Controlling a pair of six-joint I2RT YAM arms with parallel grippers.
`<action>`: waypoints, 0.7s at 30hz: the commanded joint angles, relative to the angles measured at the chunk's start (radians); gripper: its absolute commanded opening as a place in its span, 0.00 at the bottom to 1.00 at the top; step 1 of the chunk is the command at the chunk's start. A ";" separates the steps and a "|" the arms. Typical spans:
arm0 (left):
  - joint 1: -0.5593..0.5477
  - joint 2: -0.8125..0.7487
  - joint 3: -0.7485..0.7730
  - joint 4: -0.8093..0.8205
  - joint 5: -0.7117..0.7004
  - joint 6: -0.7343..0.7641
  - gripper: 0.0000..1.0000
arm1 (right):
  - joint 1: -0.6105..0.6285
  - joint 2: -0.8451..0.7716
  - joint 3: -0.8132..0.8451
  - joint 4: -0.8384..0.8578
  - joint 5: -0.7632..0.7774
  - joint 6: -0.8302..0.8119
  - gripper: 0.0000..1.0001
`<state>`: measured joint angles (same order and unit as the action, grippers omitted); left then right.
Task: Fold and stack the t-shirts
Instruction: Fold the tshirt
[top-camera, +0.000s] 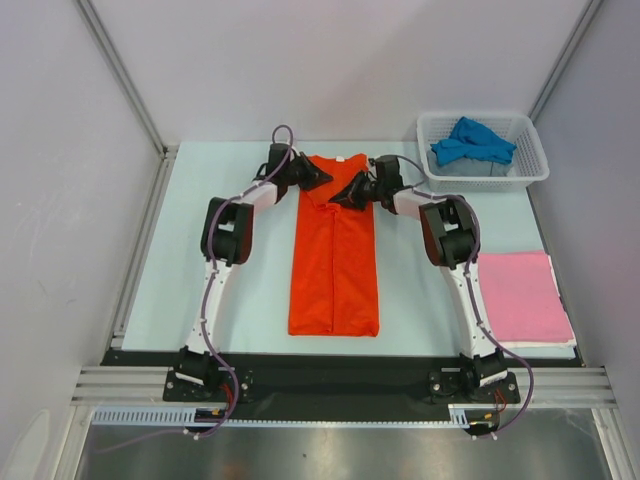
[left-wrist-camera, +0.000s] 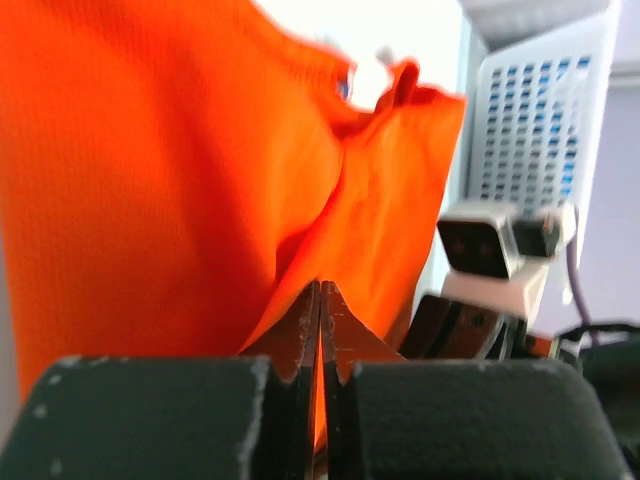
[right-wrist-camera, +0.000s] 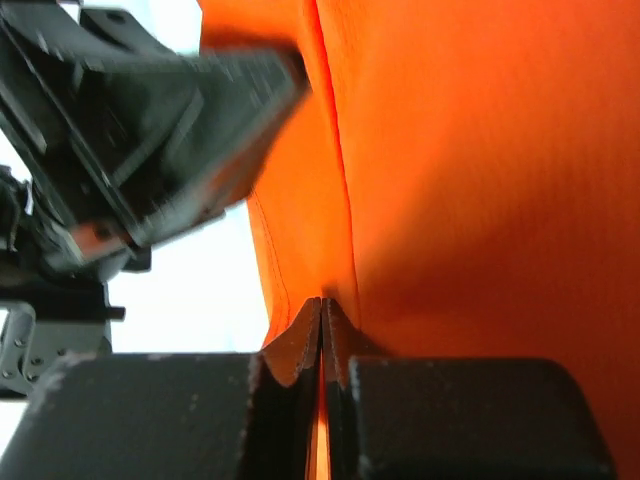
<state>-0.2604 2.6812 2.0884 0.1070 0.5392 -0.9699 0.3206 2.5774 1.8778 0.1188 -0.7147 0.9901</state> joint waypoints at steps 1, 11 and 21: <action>0.009 0.045 0.097 -0.041 -0.002 -0.058 0.05 | -0.017 -0.054 -0.074 -0.021 0.032 -0.054 0.03; 0.009 -0.128 0.142 -0.280 0.036 0.169 0.30 | -0.055 -0.218 0.011 -0.394 -0.083 -0.274 0.23; -0.013 -0.583 -0.109 -0.541 -0.013 0.410 0.45 | -0.055 -0.742 -0.496 -0.742 -0.066 -0.577 0.46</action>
<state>-0.2577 2.3104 2.0663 -0.3237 0.5499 -0.6849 0.2539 2.0090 1.5692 -0.4892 -0.7498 0.5201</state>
